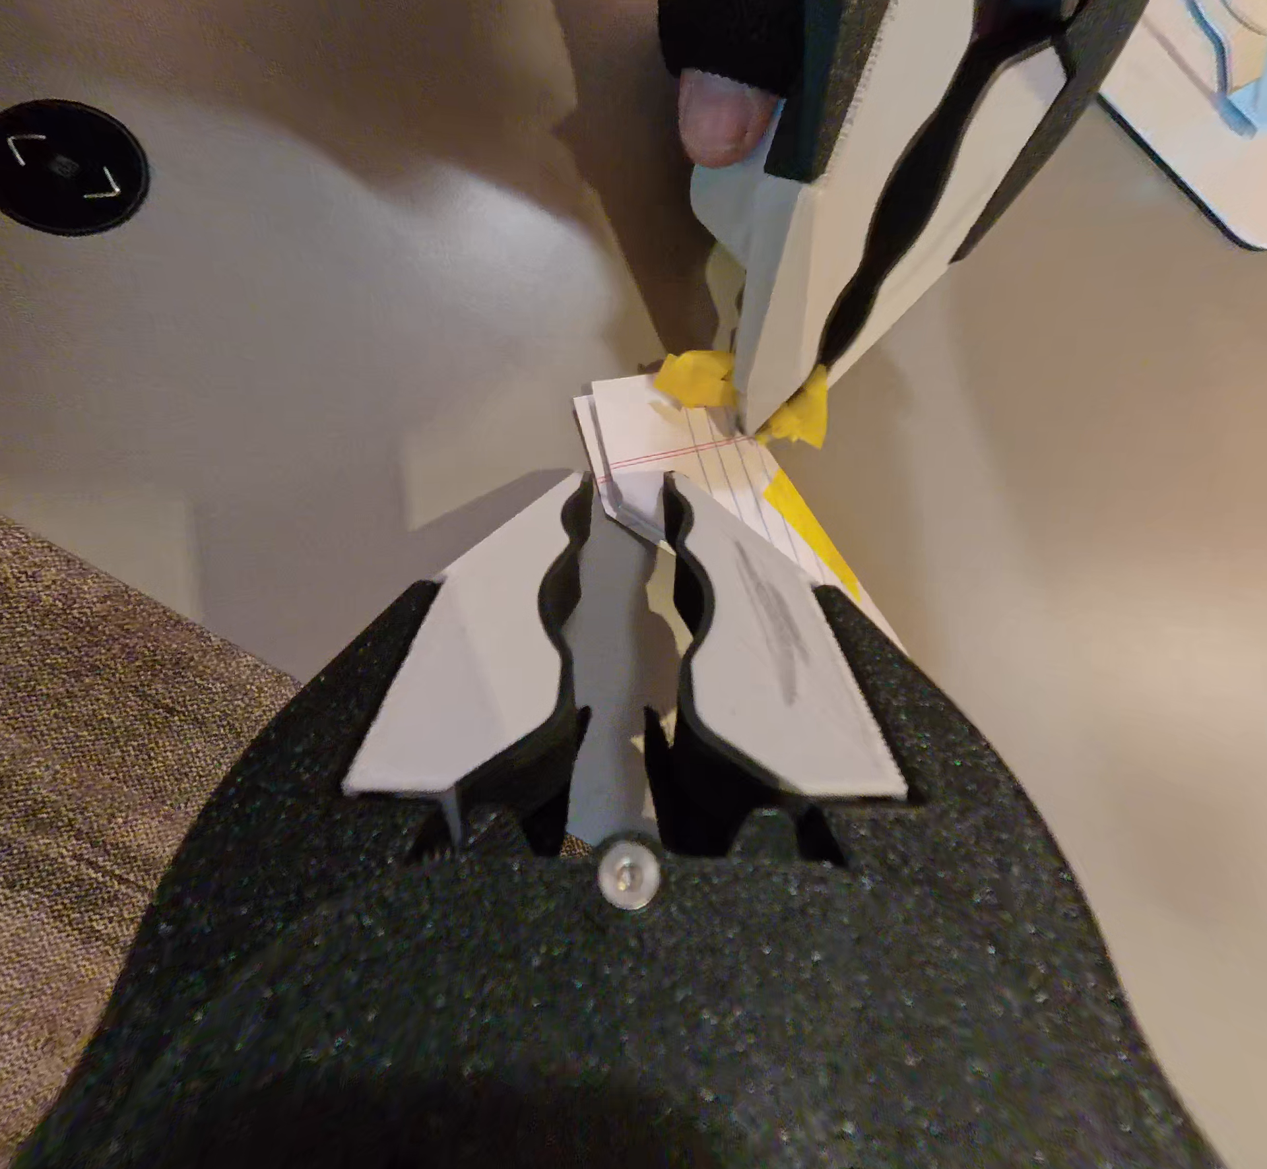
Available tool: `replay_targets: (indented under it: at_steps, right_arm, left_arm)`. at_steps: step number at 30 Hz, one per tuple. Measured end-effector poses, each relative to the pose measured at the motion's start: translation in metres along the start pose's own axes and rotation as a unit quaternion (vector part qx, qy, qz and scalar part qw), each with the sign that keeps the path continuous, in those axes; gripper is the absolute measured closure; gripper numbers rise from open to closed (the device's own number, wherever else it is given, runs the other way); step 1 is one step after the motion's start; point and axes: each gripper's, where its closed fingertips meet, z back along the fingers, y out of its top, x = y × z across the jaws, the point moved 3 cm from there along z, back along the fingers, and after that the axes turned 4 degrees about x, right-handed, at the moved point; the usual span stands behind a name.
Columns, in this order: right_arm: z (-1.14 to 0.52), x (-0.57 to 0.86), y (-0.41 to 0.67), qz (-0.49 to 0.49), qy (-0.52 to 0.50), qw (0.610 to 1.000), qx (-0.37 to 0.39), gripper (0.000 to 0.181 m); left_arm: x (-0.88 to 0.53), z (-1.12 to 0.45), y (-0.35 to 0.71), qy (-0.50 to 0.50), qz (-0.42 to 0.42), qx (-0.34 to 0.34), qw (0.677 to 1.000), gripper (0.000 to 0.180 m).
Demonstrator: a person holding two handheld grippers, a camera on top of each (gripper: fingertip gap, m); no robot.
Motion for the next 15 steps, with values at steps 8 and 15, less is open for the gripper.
replay_targets:
  at_steps: [8, 15]
  right_arm:
    - [-0.0038, 0.0008, -0.0002, 0.001, -0.007, 1.000, -0.001, 0.164]
    - [0.0000, 0.0048, -0.0014, 0.002, 0.001, 1.000, 0.001, 0.164]
  left_arm:
    - [-0.0032, -0.0067, -0.0044, 0.007, -0.008, -0.032, 0.999, 0.180]
    - [-0.0043, -0.0056, -0.0041, 0.000, -0.007, -0.035, 0.999, 0.180]
